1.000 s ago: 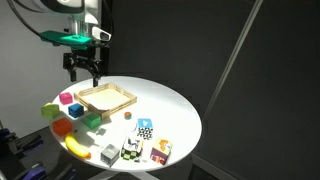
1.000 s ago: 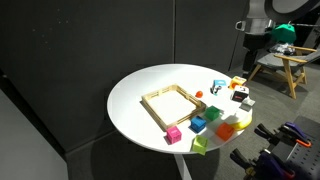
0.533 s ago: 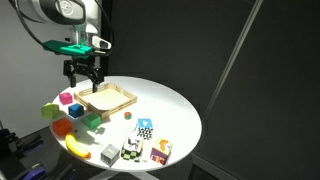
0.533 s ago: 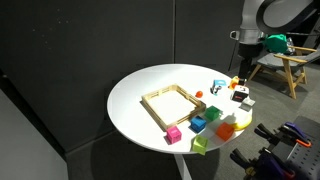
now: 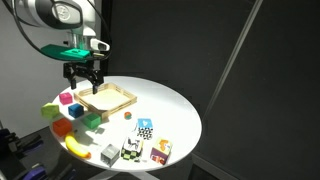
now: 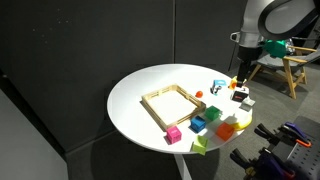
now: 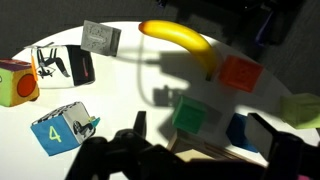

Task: Put the orange onto the green block

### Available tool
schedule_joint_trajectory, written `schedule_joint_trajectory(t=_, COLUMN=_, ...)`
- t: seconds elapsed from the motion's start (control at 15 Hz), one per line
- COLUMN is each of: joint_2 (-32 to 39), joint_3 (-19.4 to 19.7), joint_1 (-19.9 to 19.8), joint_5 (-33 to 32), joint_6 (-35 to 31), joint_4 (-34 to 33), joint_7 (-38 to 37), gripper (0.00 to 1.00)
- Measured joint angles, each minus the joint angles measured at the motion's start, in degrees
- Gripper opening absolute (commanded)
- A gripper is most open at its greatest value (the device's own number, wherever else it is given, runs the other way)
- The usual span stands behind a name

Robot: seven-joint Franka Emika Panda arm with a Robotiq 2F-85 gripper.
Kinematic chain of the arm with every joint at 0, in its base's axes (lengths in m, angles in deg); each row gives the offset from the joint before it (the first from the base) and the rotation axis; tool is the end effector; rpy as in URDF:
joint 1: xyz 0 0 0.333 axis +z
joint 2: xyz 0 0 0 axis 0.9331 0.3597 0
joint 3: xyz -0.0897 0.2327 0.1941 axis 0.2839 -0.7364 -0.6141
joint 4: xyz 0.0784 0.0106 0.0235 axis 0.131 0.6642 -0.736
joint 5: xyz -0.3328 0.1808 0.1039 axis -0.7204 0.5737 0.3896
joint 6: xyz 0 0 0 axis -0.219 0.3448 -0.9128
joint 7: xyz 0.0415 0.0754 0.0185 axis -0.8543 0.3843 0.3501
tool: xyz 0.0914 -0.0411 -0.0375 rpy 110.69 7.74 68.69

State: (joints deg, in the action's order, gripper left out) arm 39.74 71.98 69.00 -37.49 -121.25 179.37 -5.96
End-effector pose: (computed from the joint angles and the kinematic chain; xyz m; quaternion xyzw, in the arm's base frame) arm 0.4182 -0.0237 0.3242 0.9863 0.1579 -0.0263 0.0402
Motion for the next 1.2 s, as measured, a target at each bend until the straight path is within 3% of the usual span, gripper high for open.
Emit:
schedule_joint_trajectory(t=0.27, joint_2=-0.01, joint_3=-1.40, joint_1=0.00, joint_5=-0.16, joint_6=-9.59, joint_4=5.35, joint_7=-3.07, gripper=1.00)
schedule_joint_trajectory(t=0.47, joint_2=-0.01, joint_3=-3.36, joint_1=0.03, joint_5=-0.44, joint_6=-13.20, joint_4=8.64, joint_7=-6.36, gripper=1.00)
schedule_joint_trajectory(t=0.87, joint_2=1.16, joint_3=-6.12, joint_1=0.90, joint_5=0.08, joint_6=-13.34, joint_4=9.91, joint_7=-13.03, gripper=1.00)
schedule_joint_trajectory(t=1.2, joint_2=4.24, joint_3=-6.48, joint_1=2.88, joint_5=3.54, joint_6=-13.46, joint_4=9.89, joint_7=-14.17, gripper=1.00)
